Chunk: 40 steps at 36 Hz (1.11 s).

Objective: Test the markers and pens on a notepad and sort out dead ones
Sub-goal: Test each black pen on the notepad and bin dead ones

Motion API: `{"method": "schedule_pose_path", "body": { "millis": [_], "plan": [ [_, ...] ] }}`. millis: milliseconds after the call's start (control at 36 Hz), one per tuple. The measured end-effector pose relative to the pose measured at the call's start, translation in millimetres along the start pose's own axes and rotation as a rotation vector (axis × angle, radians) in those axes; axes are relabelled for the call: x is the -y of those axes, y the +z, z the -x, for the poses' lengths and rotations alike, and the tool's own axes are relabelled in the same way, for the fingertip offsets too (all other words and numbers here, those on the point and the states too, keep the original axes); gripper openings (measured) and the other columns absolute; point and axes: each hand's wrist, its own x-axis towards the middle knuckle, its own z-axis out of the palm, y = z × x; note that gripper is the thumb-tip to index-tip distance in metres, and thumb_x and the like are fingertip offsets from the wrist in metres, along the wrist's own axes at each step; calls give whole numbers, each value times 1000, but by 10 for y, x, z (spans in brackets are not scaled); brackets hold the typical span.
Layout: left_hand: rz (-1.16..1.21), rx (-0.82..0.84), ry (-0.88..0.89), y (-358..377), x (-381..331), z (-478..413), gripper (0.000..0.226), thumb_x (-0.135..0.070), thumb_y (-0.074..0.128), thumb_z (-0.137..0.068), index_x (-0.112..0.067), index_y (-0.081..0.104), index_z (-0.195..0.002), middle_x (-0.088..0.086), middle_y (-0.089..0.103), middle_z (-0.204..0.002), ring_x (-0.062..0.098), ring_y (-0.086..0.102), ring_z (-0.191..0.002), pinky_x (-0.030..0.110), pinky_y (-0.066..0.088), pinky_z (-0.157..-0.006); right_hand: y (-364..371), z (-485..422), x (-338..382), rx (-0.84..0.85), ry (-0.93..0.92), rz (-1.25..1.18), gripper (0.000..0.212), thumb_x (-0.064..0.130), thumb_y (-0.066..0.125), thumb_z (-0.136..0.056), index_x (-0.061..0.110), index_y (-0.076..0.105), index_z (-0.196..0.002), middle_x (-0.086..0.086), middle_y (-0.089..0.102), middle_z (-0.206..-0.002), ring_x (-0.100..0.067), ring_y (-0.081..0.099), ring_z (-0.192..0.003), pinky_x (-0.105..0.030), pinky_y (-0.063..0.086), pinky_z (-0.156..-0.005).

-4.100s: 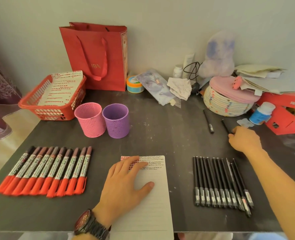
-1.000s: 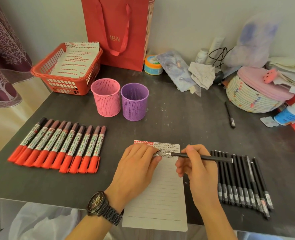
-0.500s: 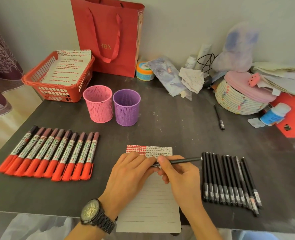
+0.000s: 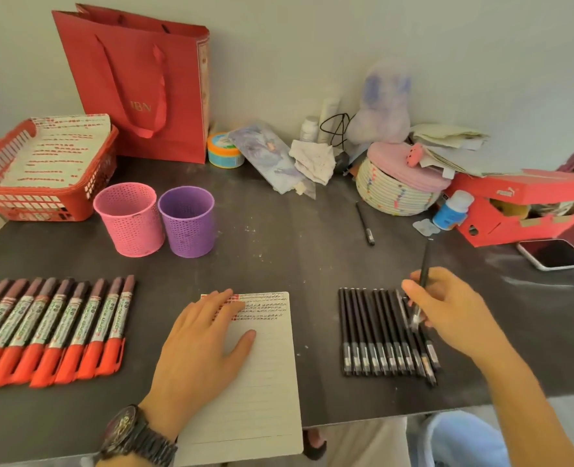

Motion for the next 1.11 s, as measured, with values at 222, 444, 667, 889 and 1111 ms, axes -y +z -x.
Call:
{"method": "schedule_pose_path", "body": {
  "millis": [222, 444, 667, 889, 1111],
  "plan": [
    [-27, 59, -42, -3, -10, -23, 52, -61, 47, -93, -35, 52, -139, -14, 42, -152, 13, 37, -143, 33, 20, -118, -214, -113, -532, 226, 179, 432, 52, 50, 61, -96, 24, 51, -140, 7, 71, -79, -12, 67, -72, -37, 55, -79],
    [-33, 39, -42, -4, -41, -17, 49, -58, 50, -93, -34, 55, -136, -13, 46, -150, 14, 40, -141, 36, 25, -118, -140, -205, -635, 178, 167, 465, 46, 61, 51, -96, 31, 56, -130, 12, 65, -93, -19, 63, -93, -35, 47, -81],
    [15, -24, -74, 47, -12, -23, 46, -58, 55, -91, -37, 56, -131, -16, 47, -146, 13, 42, -138, 35, 33, -115, 136, -748, -189, -63, 15, 382, 53, 56, 56, -94, 22, 54, -134, -4, 64, -128, -29, 61, -114, -43, 47, -87],
    [81, -42, -74, 33, 2, -28, 51, -66, 45, -86, -40, 56, -128, -18, 44, -144, 8, 40, -135, 31, 34, -112, 567, -1453, 364, -59, -23, 388, 56, 45, 56, -99, 13, 45, -143, -20, 44, -147, -43, 43, -132, -51, 42, -101],
    [187, -59, -92, -40, -18, -28, 53, -60, 47, -85, -40, 54, -133, -19, 42, -144, 3, 35, -136, 25, 34, -109, 667, -1641, 361, 8, 52, 524, 39, 14, 60, -95, -1, 50, -129, -28, 54, -132, -45, 52, -121, -43, 44, -88]
  ]
}}
